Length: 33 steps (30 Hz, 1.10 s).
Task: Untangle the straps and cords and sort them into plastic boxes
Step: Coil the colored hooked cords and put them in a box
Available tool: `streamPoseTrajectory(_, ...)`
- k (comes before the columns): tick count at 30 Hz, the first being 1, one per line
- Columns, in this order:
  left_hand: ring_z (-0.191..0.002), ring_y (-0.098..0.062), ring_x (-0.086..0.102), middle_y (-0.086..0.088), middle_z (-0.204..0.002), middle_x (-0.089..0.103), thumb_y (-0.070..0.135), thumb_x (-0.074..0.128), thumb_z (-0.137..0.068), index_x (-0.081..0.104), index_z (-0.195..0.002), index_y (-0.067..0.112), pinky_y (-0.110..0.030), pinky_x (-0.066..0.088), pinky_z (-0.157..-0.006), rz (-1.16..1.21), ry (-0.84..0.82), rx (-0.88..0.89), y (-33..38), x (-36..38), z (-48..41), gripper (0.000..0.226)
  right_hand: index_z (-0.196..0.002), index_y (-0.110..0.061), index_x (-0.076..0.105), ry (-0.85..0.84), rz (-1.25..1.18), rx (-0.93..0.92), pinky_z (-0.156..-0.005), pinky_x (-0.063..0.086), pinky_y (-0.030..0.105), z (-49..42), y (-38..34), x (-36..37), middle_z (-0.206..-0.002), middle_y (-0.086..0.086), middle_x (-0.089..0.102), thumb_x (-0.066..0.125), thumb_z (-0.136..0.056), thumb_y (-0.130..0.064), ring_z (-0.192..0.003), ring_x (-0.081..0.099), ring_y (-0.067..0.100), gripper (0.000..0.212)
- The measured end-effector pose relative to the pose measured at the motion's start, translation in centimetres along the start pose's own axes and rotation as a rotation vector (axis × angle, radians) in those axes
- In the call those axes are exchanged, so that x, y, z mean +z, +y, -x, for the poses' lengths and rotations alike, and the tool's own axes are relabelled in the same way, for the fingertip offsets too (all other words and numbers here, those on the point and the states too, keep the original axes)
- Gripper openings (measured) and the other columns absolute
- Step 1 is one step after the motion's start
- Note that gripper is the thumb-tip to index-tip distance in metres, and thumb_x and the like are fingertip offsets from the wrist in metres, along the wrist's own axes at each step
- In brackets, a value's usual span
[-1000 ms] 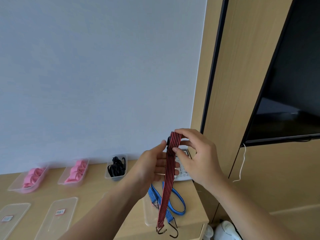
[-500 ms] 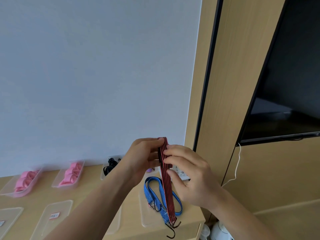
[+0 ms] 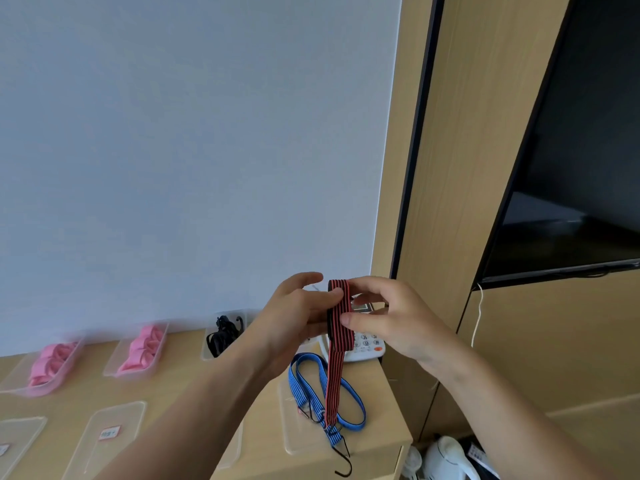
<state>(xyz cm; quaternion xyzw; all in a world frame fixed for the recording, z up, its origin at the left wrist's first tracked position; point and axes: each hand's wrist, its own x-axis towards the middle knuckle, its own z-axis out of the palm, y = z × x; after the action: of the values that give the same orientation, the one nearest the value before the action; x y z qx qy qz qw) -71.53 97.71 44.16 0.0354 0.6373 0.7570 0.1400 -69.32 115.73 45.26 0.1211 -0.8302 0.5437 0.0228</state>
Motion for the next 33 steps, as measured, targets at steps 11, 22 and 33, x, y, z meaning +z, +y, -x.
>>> streamPoseTrajectory(11,-0.100,-0.036,0.075,-0.023,-0.117,0.074,0.060,0.061,-0.093,0.072,-0.121,0.010,-0.044,0.062,-0.089,-0.031,-0.151,-0.129,-0.7,0.4,0.7,0.059,-0.105,-0.015,0.073,0.114,-0.272,-0.046,-0.087,0.058,0.039,-0.8,0.3,-0.1,-0.099,0.005,0.076,0.084,-0.073,0.000,-0.095,0.072,0.019,0.037)
streamPoseTrajectory(22,-0.084,-0.032,0.072,-0.020,-0.094,0.073,0.058,0.048,-0.101,0.066,-0.113,0.000,-0.038,0.062,-0.074,0.079,-0.147,-0.150,-0.7,1.4,1.5,0.062,-0.107,-0.012,0.072,0.215,-0.472,-0.093,-0.080,0.057,0.026,-1.2,0.9,0.1,-0.101,0.007,0.076,0.083,-0.074,-0.001,-0.097,0.072,0.024,0.036)
streamPoseTrajectory(33,-0.087,-0.033,0.075,-0.023,-0.100,0.076,0.053,0.047,-0.104,0.071,-0.105,0.000,-0.039,0.063,-0.074,0.086,-0.144,-0.162,-1.1,2.0,1.5,0.058,-0.113,-0.010,0.068,0.296,-0.429,-0.219,-0.086,0.058,0.035,-1.0,0.9,-0.6,-0.104,0.008,0.075,0.080,-0.076,0.007,-0.097,0.072,0.023,0.042)
